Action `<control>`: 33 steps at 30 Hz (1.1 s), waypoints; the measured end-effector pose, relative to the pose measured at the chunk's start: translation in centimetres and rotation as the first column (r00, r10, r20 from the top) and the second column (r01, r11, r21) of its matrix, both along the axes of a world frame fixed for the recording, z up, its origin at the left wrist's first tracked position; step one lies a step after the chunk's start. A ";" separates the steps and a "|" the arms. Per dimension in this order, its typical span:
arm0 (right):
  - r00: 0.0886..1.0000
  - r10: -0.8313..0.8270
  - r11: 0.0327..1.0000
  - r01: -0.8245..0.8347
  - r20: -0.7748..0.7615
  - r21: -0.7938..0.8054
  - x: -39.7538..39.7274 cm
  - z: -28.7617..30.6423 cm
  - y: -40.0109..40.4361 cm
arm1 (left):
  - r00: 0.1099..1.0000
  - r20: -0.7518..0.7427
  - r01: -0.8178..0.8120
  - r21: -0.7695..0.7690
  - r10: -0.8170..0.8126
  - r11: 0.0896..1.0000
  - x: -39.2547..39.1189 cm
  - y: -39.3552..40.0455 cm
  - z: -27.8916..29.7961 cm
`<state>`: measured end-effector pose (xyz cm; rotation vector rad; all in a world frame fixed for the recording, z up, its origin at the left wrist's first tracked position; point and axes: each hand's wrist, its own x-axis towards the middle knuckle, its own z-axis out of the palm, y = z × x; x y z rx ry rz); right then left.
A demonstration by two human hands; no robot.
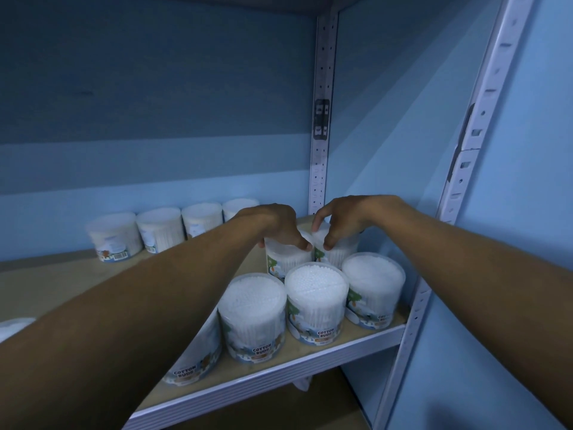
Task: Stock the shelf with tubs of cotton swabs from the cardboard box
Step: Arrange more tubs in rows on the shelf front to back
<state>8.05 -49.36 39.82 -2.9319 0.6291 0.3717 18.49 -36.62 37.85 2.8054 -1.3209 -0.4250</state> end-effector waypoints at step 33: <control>1.000 -0.019 1.000 0.019 -0.013 -0.004 -2.3 0.0 0.9 | 1.000 -0.013 -0.004 -0.012 0.004 1.000 -3.2 1.8 0.8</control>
